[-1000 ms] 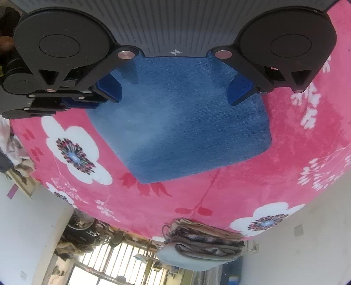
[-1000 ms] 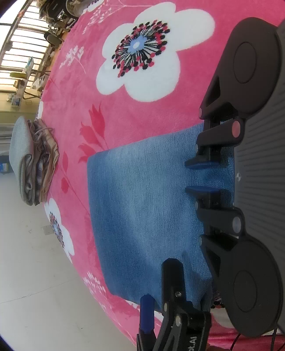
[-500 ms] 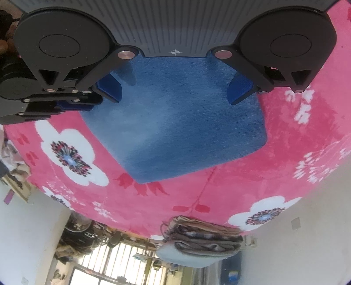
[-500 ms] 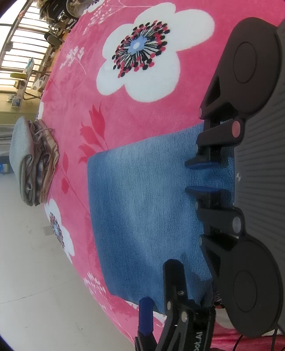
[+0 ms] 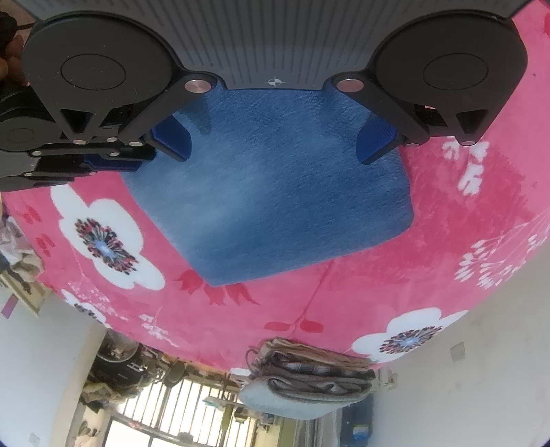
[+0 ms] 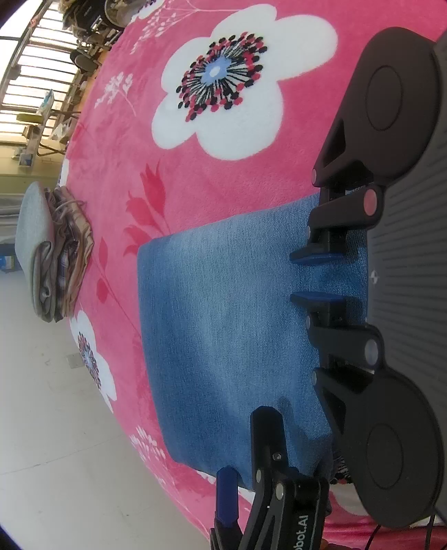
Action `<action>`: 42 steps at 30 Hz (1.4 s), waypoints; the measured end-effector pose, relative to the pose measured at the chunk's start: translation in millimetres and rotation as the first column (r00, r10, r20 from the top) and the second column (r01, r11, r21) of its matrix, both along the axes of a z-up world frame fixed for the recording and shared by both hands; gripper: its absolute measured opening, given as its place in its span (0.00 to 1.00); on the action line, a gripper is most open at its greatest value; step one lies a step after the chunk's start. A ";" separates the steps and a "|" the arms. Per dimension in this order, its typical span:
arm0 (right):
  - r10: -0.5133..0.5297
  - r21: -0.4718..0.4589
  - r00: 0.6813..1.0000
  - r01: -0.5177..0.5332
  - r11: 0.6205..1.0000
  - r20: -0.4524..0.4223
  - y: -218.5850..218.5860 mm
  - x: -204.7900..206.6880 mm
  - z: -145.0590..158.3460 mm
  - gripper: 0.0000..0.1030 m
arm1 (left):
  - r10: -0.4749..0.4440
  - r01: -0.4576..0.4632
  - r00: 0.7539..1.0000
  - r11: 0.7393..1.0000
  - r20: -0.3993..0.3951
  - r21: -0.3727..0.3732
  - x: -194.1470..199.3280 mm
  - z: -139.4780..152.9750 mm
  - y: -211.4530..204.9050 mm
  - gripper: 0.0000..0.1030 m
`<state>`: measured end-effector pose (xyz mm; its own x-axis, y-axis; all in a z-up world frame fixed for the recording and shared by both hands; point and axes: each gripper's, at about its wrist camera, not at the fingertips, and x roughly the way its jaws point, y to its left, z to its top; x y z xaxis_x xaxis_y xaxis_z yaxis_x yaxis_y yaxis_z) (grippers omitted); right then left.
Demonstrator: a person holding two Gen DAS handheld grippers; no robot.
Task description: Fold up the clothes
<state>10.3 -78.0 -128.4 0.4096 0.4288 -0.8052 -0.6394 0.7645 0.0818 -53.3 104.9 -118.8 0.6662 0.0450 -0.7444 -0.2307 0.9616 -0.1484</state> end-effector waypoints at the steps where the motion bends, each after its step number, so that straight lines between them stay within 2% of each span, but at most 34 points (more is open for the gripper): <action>1: 0.000 0.000 1.000 0.000 1.000 0.000 0.0 -0.1 0.1 0.18 | -0.002 0.002 1.000 1.000 0.003 -0.006 -0.2 0.1 0.7 1.00; 12: 0.003 0.000 1.000 -0.003 1.000 -0.001 -0.3 0.2 0.0 0.18 | -0.005 0.006 1.000 0.997 0.014 -0.073 3.8 0.4 9.9 1.00; 26: 0.005 -0.004 1.000 -0.005 1.000 -0.001 0.7 0.5 0.3 0.19 | -0.043 0.042 0.999 0.998 0.007 0.039 6.8 -11.0 -1.3 1.00; 42: -0.002 0.002 1.000 0.002 1.000 0.001 -0.6 -0.5 0.1 0.19 | -0.036 0.036 0.999 0.999 -0.003 0.039 7.5 -12.9 -0.9 1.00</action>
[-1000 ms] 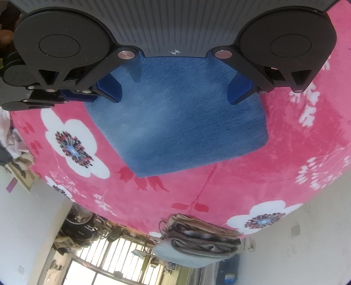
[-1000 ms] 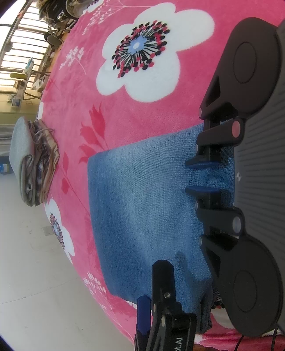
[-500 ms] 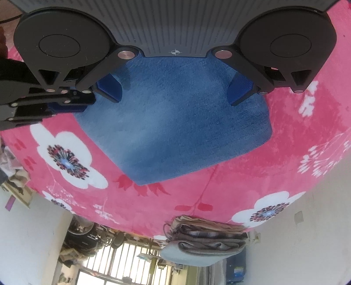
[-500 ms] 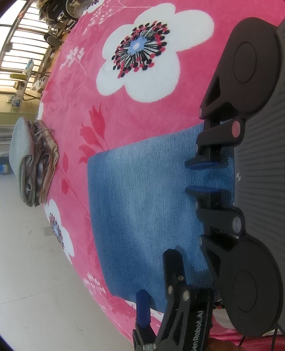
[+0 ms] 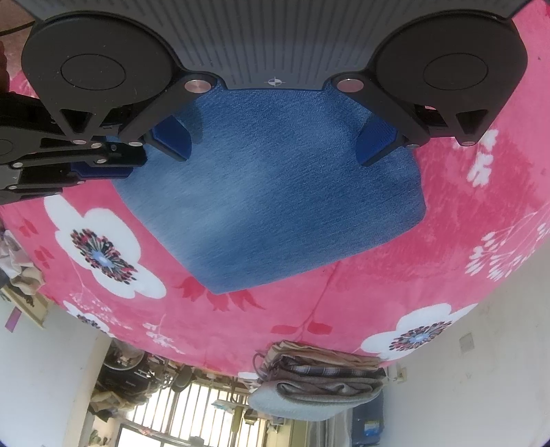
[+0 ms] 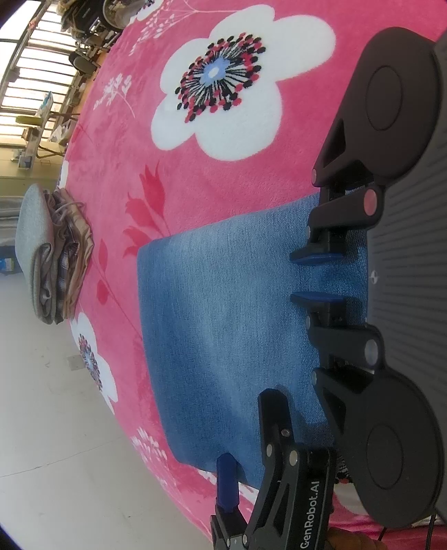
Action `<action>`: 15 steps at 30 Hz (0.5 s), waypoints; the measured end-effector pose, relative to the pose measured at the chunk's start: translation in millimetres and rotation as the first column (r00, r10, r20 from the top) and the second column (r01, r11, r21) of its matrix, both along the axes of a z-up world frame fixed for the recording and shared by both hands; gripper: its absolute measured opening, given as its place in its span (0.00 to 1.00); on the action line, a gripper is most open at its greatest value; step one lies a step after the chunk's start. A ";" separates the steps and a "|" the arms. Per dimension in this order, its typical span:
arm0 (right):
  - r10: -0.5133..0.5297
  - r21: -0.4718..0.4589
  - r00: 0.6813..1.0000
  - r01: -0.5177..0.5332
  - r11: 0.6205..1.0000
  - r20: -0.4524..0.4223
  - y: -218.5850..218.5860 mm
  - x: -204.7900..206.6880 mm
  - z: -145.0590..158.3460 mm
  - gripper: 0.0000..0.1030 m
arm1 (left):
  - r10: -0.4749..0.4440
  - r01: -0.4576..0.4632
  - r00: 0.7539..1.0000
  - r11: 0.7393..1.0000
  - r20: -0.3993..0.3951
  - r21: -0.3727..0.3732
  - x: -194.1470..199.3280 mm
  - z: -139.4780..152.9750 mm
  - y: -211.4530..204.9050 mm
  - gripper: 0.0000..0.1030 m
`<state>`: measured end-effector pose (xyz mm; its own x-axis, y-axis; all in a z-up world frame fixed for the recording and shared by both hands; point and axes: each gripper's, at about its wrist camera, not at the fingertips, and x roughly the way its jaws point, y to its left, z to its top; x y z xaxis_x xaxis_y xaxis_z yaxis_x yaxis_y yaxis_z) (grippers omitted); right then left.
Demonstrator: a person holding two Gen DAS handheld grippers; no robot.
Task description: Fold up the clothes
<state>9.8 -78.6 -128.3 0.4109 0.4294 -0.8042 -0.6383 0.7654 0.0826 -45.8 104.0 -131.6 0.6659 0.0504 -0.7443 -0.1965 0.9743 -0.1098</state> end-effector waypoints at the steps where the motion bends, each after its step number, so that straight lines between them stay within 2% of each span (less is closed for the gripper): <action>1: 0.000 0.001 1.000 0.000 1.000 0.000 -0.2 0.0 0.0 0.19 | 0.000 0.000 1.000 1.000 0.000 0.000 -0.1 -0.2 0.0 1.00; 7: 0.008 0.011 1.000 -0.009 1.000 0.001 -2.6 0.4 -0.5 0.19 | 0.001 -0.001 1.000 1.000 -0.001 0.001 0.1 -1.2 0.0 1.00; 11: -0.011 0.022 1.000 0.012 1.000 -0.027 -3.2 5.3 5.7 0.20 | 0.003 -0.003 1.000 1.000 -0.004 0.000 0.0 -2.2 0.6 1.00; 13: -0.034 0.056 0.999 0.035 0.998 -0.019 -5.4 9.5 13.9 0.27 | 0.007 -0.007 1.000 1.000 -0.007 -0.005 -0.1 -3.1 1.5 1.00; 15: -0.061 0.101 0.998 0.060 0.993 0.010 -7.6 14.8 23.3 0.27 | 0.010 -0.010 1.000 1.000 -0.008 -0.009 -0.7 -3.8 2.2 1.00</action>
<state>24.6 -86.1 -105.0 0.4488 0.4817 -0.7527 -0.5926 0.7909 0.1528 -46.4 106.2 -135.4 0.6598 0.0505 -0.7498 -0.2072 0.9713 -0.1170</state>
